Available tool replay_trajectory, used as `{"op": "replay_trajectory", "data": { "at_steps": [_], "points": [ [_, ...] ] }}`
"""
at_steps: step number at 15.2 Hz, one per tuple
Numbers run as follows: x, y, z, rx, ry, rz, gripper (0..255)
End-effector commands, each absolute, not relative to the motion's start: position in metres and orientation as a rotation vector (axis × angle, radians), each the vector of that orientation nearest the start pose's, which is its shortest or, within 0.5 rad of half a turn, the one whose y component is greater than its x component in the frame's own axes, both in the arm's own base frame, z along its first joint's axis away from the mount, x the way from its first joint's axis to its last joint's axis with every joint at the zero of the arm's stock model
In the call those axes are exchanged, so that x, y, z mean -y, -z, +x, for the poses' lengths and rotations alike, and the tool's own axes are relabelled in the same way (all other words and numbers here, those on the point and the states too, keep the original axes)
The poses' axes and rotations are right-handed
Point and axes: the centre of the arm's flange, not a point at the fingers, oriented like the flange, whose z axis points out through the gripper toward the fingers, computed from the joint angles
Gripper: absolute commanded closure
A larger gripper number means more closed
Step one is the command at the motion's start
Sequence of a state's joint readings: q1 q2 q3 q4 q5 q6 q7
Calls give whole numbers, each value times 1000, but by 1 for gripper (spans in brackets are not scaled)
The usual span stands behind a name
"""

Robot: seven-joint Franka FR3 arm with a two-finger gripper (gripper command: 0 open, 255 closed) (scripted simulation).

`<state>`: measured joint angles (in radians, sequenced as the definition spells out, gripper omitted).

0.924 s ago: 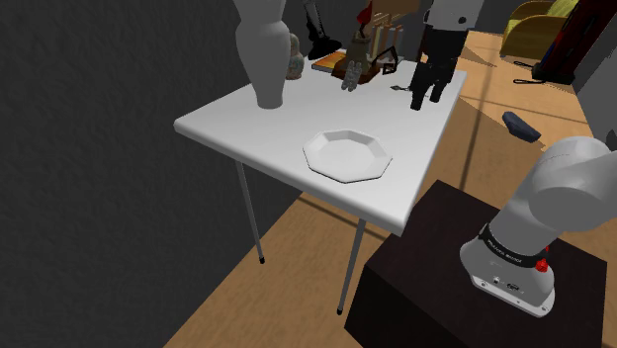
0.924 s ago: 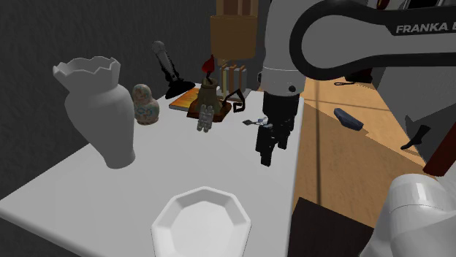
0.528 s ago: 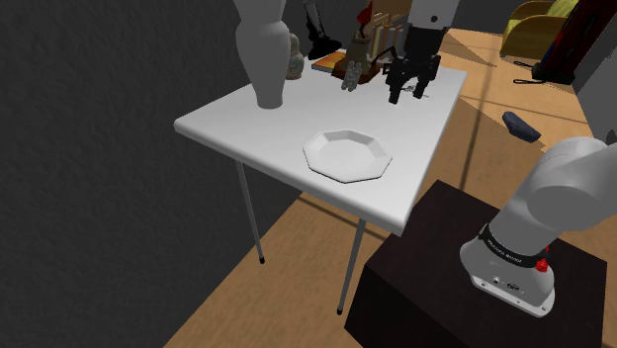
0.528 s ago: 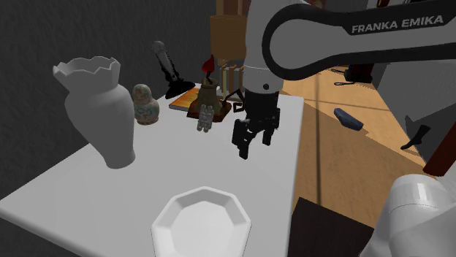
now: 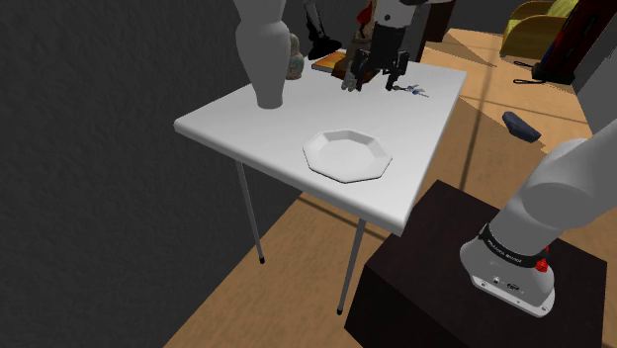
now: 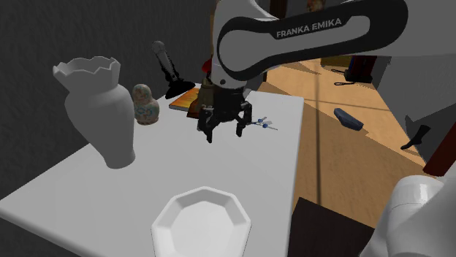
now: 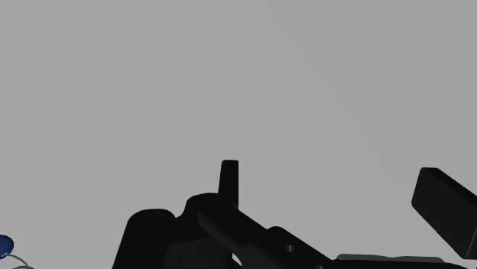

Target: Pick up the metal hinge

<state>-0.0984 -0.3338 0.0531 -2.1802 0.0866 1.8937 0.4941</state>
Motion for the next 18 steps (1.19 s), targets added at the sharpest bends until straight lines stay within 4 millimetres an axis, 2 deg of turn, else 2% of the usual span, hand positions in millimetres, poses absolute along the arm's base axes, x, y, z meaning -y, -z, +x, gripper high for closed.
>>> {"op": "replay_trajectory", "data": {
  "at_steps": [1,7,13,14,18],
  "points": [
    [21,-533,482,-984,74,-2909,0],
    [55,-533,544,-1334,149,-2780,0],
    [102,-537,595,-1668,222,-2607,0],
    [104,-537,597,-1682,225,-2599,0],
    [104,-516,597,-1682,225,-2599,0]
  ]
}}
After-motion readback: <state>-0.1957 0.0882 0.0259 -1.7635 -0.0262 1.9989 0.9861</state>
